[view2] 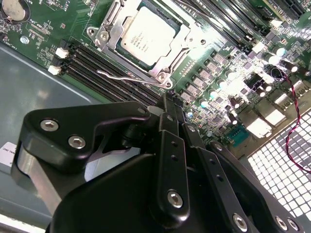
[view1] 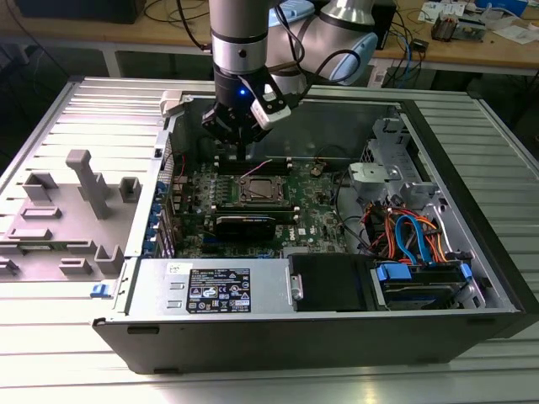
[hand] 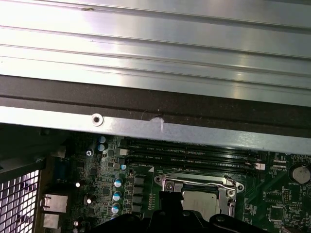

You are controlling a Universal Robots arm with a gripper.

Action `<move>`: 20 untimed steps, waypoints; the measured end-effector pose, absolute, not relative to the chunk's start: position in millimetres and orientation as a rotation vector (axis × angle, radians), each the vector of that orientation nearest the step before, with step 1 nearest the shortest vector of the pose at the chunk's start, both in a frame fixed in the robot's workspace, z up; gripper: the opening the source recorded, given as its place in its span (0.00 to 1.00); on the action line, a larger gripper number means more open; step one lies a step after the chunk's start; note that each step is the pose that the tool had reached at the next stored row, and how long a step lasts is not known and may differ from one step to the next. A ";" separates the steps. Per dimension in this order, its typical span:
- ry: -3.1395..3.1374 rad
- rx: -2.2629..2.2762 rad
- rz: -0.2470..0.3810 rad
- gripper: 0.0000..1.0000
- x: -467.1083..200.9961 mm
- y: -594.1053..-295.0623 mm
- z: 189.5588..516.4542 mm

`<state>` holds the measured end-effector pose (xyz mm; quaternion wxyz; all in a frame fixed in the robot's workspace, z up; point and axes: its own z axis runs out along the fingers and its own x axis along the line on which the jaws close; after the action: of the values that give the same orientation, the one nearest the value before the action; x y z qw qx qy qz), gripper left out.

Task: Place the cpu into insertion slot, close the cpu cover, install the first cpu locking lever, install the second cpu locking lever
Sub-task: 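Install the first cpu locking lever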

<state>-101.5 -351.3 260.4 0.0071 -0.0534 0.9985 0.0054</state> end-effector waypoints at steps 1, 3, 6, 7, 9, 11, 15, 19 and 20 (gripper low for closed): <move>3.123 -0.167 0.017 0.11 -101.5 -351.2 260.3; 3.123 -0.167 0.017 0.11 -101.5 -351.2 260.3; 3.122 -0.167 0.014 0.11 -100.0 -351.2 259.3; 3.121 -0.167 0.013 0.11 -97.3 -351.2 257.8; 3.121 -0.162 0.013 0.11 -90.5 -351.3 252.7; 3.121 -0.157 0.021 0.11 -88.9 -351.3 249.5; 3.120 -0.156 0.034 0.11 -86.5 -351.2 244.5; 3.120 -0.156 0.034 0.11 -85.3 -346.1 239.4; 3.120 -0.157 0.034 0.11 -85.1 -345.8 238.5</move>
<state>-85.1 -345.8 238.5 0.0087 -0.0501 0.9986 0.0109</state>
